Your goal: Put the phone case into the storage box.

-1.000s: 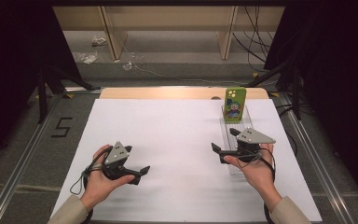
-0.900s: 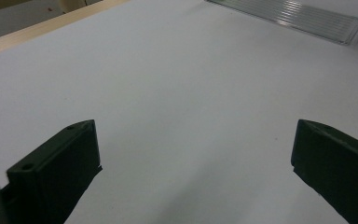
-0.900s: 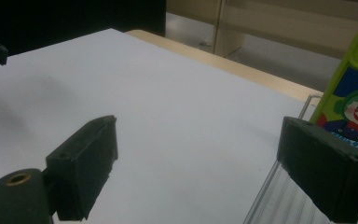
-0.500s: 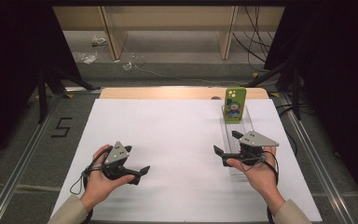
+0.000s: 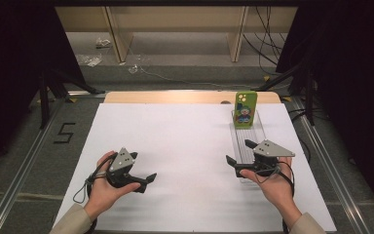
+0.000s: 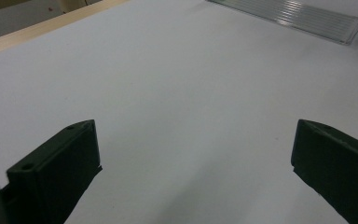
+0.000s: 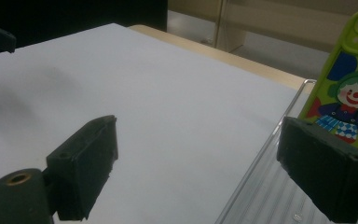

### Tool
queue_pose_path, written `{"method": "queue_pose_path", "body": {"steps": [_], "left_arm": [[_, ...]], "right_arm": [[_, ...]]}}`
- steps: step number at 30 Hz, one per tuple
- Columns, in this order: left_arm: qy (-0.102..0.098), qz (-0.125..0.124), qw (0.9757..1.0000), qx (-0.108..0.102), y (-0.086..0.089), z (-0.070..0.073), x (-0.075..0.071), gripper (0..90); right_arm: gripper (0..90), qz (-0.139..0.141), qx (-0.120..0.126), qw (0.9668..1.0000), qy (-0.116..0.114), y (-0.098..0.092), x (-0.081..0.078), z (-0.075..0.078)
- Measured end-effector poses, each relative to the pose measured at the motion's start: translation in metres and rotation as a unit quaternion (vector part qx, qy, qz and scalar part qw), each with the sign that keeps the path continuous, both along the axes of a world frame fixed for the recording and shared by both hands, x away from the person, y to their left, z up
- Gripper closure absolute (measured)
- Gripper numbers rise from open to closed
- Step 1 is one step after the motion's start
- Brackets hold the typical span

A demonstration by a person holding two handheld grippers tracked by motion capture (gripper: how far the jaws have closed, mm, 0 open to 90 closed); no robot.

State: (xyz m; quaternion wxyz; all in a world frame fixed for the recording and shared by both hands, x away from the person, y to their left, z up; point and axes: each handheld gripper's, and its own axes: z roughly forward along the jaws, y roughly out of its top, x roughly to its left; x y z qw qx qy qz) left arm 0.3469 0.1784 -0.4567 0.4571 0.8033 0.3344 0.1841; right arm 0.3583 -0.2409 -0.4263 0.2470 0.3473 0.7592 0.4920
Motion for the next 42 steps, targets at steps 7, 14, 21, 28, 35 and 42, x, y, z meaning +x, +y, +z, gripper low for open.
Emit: {"method": "queue_pose_path", "body": {"steps": [7,14,21,28,35,42], "left_arm": [[0.0,0.0,1.0,0.0,0.0,0.0,0.0,0.6],[0.001,-0.001,1.0,0.001,0.0,0.0,0.0,0.6],[0.001,0.0,1.0,0.001,0.0,0.0,0.0,0.6],[0.001,-0.001,1.0,0.001,0.0,0.0,0.0,0.6],[0.001,-0.001,1.0,0.001,0.0,0.0,0.0,0.6],[0.0,0.0,1.0,0.0,0.0,0.0,0.0,0.6]], "right_arm": [[13.4,0.001,-0.001,1.0,0.001,-0.001,-0.003,-0.001],[13.4,-0.001,-0.001,1.0,0.0,-0.004,-0.006,-0.002],[13.4,0.001,0.002,1.0,-0.002,-0.007,-0.008,-0.004],[13.5,0.002,0.004,1.0,-0.004,-0.009,-0.01,-0.005],[13.5,0.004,0.008,0.9999,-0.006,-0.01,-0.013,-0.006],[13.5,0.005,0.009,0.9999,-0.005,-0.012,-0.014,-0.007]]}}
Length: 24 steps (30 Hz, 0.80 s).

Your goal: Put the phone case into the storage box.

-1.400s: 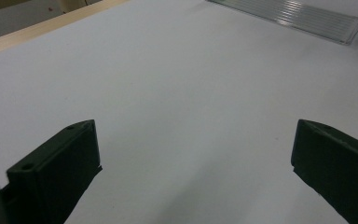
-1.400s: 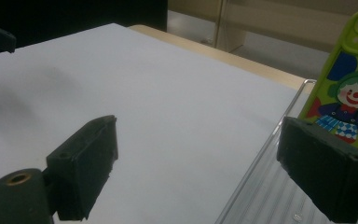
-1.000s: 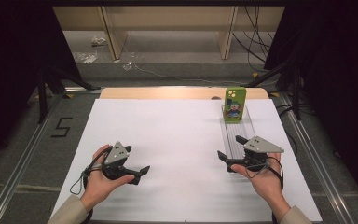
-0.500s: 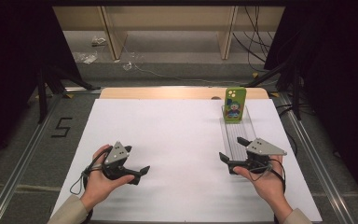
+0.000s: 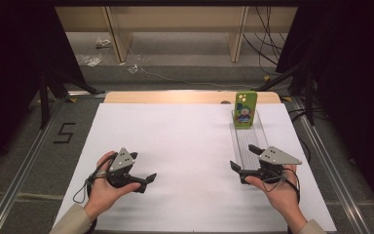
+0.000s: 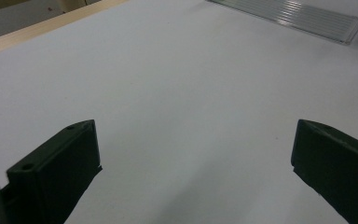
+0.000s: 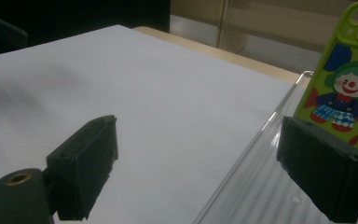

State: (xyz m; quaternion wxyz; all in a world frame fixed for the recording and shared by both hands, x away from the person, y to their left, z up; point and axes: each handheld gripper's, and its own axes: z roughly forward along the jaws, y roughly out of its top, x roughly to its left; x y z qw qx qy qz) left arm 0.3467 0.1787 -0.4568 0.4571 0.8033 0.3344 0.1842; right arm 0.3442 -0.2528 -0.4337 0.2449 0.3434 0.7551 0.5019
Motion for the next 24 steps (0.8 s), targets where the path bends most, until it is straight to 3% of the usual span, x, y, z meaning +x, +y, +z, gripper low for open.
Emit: {"method": "queue_pose_path", "body": {"steps": [24], "left_arm": [[0.003,-0.003,1.0,-0.001,-0.0012,-0.0012,0.0008,0.6]], "right_arm": [[13.2,-0.003,0.008,1.0,-0.005,-0.0029,-0.0006,-0.0009]]}}
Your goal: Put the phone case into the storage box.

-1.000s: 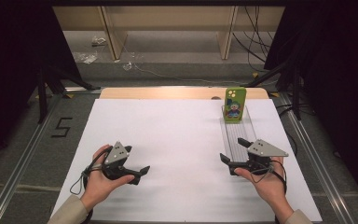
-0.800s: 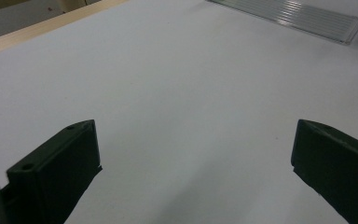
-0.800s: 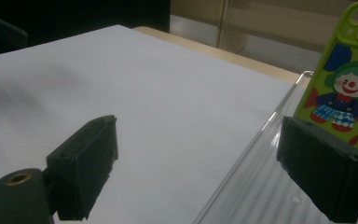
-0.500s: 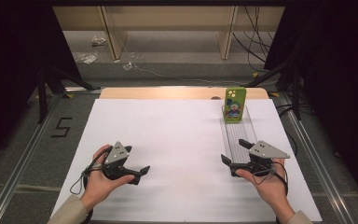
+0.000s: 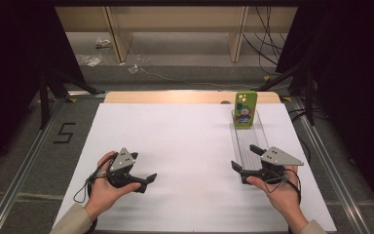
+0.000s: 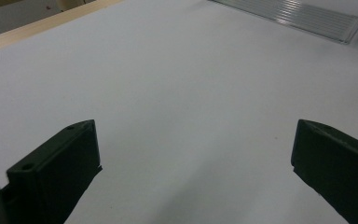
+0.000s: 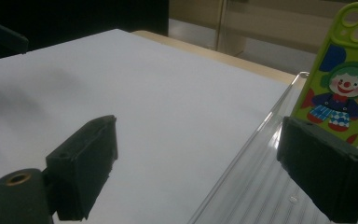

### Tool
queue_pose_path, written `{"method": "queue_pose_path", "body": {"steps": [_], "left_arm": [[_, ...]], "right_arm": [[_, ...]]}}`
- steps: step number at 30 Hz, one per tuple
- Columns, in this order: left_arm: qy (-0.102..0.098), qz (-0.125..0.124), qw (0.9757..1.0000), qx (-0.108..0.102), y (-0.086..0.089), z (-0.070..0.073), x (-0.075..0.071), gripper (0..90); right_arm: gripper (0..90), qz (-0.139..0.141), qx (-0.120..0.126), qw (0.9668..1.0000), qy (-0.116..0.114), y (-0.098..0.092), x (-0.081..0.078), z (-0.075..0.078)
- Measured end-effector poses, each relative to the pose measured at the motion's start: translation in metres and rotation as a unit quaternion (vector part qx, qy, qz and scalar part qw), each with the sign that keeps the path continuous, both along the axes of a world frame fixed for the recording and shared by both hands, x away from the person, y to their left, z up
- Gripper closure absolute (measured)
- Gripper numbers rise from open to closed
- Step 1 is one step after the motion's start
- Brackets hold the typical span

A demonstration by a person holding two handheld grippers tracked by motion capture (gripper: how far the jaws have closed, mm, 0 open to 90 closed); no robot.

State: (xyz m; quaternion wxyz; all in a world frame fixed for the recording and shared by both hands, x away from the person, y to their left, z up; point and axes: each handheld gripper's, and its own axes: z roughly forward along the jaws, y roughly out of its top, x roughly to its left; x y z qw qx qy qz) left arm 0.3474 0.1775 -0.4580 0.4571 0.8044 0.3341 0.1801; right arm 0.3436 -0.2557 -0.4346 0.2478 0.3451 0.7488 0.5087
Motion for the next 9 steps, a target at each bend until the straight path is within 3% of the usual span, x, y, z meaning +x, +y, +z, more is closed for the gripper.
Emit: {"method": "queue_pose_path", "body": {"steps": [9], "left_arm": [[0.0,0.0,1.0,0.0,0.0002,0.0002,0.0002,0.6]], "right_arm": [[12.5,-0.001,0.003,1.0,-0.001,-0.0001,0.0,0.0004]]}}
